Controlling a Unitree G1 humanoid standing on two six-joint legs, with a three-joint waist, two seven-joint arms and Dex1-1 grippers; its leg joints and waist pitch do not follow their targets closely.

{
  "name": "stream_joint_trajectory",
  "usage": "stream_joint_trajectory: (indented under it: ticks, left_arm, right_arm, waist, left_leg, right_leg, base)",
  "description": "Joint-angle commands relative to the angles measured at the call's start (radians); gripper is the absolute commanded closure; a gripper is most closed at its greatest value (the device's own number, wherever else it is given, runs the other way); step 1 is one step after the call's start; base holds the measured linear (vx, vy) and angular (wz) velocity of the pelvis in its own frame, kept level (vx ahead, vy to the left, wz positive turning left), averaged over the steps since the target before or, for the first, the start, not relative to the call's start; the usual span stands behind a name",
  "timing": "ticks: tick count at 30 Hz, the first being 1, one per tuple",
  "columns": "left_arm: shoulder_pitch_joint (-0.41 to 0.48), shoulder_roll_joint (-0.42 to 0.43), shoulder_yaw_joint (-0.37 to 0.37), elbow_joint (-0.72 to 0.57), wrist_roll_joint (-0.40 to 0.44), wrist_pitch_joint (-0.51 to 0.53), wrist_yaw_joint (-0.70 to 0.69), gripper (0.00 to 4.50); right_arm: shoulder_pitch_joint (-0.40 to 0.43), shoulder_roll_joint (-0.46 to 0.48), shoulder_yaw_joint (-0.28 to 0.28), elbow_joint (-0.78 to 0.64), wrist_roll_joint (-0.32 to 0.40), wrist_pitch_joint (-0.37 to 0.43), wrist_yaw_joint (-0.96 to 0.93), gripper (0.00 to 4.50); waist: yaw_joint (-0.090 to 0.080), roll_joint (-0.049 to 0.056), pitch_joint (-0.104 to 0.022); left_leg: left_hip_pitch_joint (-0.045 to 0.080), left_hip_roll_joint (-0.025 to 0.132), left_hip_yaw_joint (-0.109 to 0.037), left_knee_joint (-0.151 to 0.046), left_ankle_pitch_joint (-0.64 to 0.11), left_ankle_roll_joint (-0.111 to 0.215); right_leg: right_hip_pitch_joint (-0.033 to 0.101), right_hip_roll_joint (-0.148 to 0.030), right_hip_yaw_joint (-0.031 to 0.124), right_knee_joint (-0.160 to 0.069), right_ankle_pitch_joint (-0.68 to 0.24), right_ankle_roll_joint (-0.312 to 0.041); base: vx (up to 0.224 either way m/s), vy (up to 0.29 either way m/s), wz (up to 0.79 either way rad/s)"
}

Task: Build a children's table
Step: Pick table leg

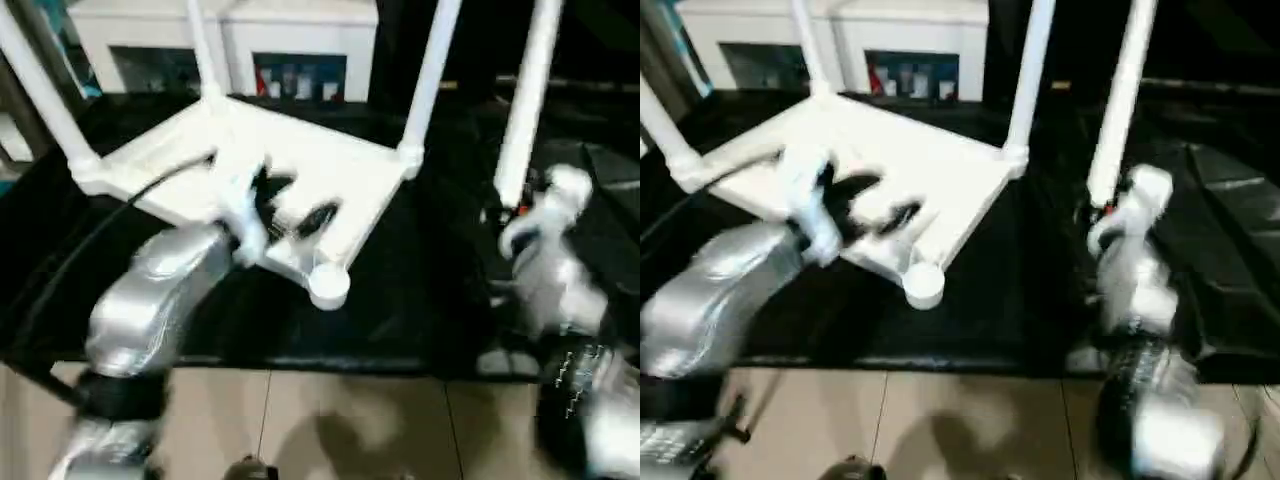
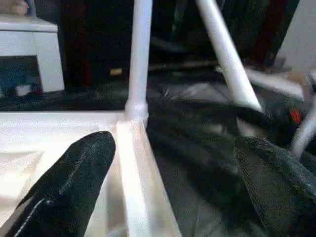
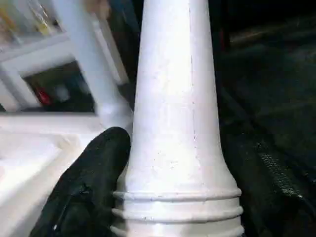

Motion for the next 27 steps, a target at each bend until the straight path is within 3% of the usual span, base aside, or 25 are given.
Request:
stream_joint_trajectory:
  ticks: [1,3,5,6,7,8,11,13,20,21,22,23,24,25,27]
  left_arm:
    - [-0.047,-0.035,0.023,0.058,-0.027,-0.014,0.030,0.00]
    - [-0.118,-0.098,0.065,0.125,-0.088,0.012,0.048,0.00]
    - [-0.165,-0.137,0.093,0.176,-0.139,0.051,0.045,0.00]
    - [-0.188,-0.162,0.110,0.201,-0.177,0.088,0.042,0.00]
    - [-0.204,-0.178,0.122,0.218,-0.202,0.113,0.040,0.00]
    - [-0.221,-0.196,0.137,0.237,-0.229,0.135,0.042,0.00]
    - [-0.257,-0.235,0.145,0.292,-0.256,0.153,0.034,0.00]
    - [-0.266,-0.240,0.143,0.314,-0.253,0.151,0.031,0.00]
    - [-0.290,-0.276,0.166,0.339,-0.305,0.164,0.030,0.00]
    - [-0.289,-0.273,0.164,0.334,-0.295,0.159,0.048,0.00]
    - [-0.289,-0.273,0.164,0.334,-0.295,0.159,0.048,0.00]
    - [-0.289,-0.271,0.165,0.337,-0.288,0.150,0.059,0.00]
    - [-0.291,-0.271,0.167,0.343,-0.277,0.138,0.070,0.00]
    - [-0.293,-0.259,0.153,0.362,-0.225,0.105,0.102,0.17]
    - [-0.297,-0.253,0.145,0.385,-0.168,0.068,0.162,0.34]
  right_arm:
    - [0.041,0.030,0.015,-0.154,0.045,-0.047,0.016,1.81]
    - [0.130,0.070,0.099,-0.309,0.056,-0.048,0.077,1.81]
    - [0.187,0.089,0.172,-0.419,0.059,-0.029,0.126,1.81]
    - [0.214,0.091,0.219,-0.470,0.047,-0.021,0.154,1.81]
    - [0.230,0.092,0.250,-0.502,0.039,-0.015,0.173,1.81]
    - [0.242,0.089,0.278,-0.524,0.023,-0.011,0.189,1.81]
    - [0.248,0.072,0.349,-0.533,-0.022,-0.014,0.248,1.81]
    - [0.249,0.067,0.368,-0.536,-0.044,-0.016,0.257,1.81]
    - [0.245,0.058,0.438,-0.550,-0.078,0.051,0.259,1.81]
    - [0.243,0.053,0.454,-0.553,-0.089,0.060,0.262,1.81]
    - [0.243,0.053,0.454,-0.553,-0.089,0.060,0.262,1.81]
    - [0.241,0.051,0.459,-0.553,-0.095,0.066,0.262,1.81]
    - [0.238,0.050,0.462,-0.552,-0.103,0.073,0.259,1.81]
    - [0.231,0.049,0.463,-0.553,-0.112,0.085,0.253,1.81]
    - [0.221,0.039,0.475,-0.551,-0.139,0.117,0.237,1.81]
  waist:
    - [-0.006,-0.004,-0.089]
    - [-0.004,-0.005,-0.086]
    - [-0.017,-0.008,-0.085]
    - [-0.021,-0.007,-0.082]
    - [-0.015,-0.006,-0.082]
    - [-0.018,-0.010,-0.081]
    - [-0.021,-0.014,-0.079]
    - [-0.021,-0.011,-0.078]
    - [-0.015,-0.012,-0.080]
    - [-0.014,-0.025,-0.081]
    - [-0.012,-0.021,-0.081]
    - [-0.012,-0.016,-0.081]
    - [-0.013,-0.017,-0.081]
    - [-0.014,-0.024,-0.081]
    - [-0.014,-0.021,-0.080]
  left_leg:
    - [0.021,0.025,-0.015,-0.056,-0.151,0.044]
    - [0.021,0.023,-0.015,-0.060,-0.171,0.044]
    - [0.008,0.020,-0.020,-0.063,-0.166,0.042]
    - [0.008,0.017,-0.016,-0.061,-0.170,0.045]
    - [0.015,0.018,-0.014,-0.058,-0.179,0.046]
    - [0.009,0.017,-0.017,-0.060,-0.181,0.051]
    - [0.008,0.016,-0.017,-0.059,-0.181,0.055]
    - [0.012,0.017,-0.017,-0.059,-0.194,0.054]
    - [0.013,0.023,-0.019,-0.061,-0.175,0.063]
    - [0.011,0.023,-0.018,-0.061,-0.168,0.068]
    - [0.011,0.023,-0.020,-0.061,-0.162,0.069]
    - [0.009,0.024,-0.020,-0.060,-0.153,0.069]
    - [0.010,0.024,-0.020,-0.061,-0.152,0.069]
    - [0.010,0.024,-0.019,-0.061,-0.155,0.073]
    - [0.012,0.025,-0.021,-0.063,-0.155,0.068]
  right_leg:
    - [0.053,-0.048,0.048,-0.070,-0.098,-0.184]
    - [0.055,-0.051,0.047,-0.078,-0.135,-0.172]
    - [0.065,-0.053,0.044,-0.079,-0.160,-0.164]
    - [0.063,-0.049,0.044,-0.084,-0.175,-0.158]
    - [0.058,-0.052,0.046,-0.089,-0.191,-0.152]
    - [0.063,-0.052,0.045,-0.089,-0.209,-0.151]
    - [0.060,-0.052,0.044,-0.097,-0.258,-0.142]
    - [0.056,-0.051,0.044,-0.102,-0.286,-0.137]
    - [0.059,-0.053,0.046,-0.094,-0.218,-0.162]
    - [0.061,-0.053,0.046,-0.094,-0.210,-0.160]
    - [0.061,-0.054,0.046,-0.090,-0.206,-0.162]
    - [0.060,-0.054,0.046,-0.090,-0.196,-0.161]
    - [0.060,-0.053,0.046,-0.089,-0.190,-0.162]
    - [0.061,-0.054,0.047,-0.091,-0.186,-0.162]
    - [0.060,-0.052,0.047,-0.092,-0.196,-0.146]
  base:
    - [0.000,0.000,0.00]
    - [0.000,0.000,0.00]
    - [0.000,0.000,0.00]
    - [0.000,0.000,0.00]
    - [0.000,0.000,0.00]
    - [0.000,0.000,0.00]
    - [0.000,0.000,0.00]
    - [0.000,0.000,0.00]
    - [0.000,0.000,0.00]
    - [0.000,0.000,0.00]
    - [0.000,0.000,0.00]
    - [0.000,0.000,0.00]
    - [0.000,0.000,0.00]
    - [0.000,0.000,0.00]
    - [0.000,0.000,0.00]
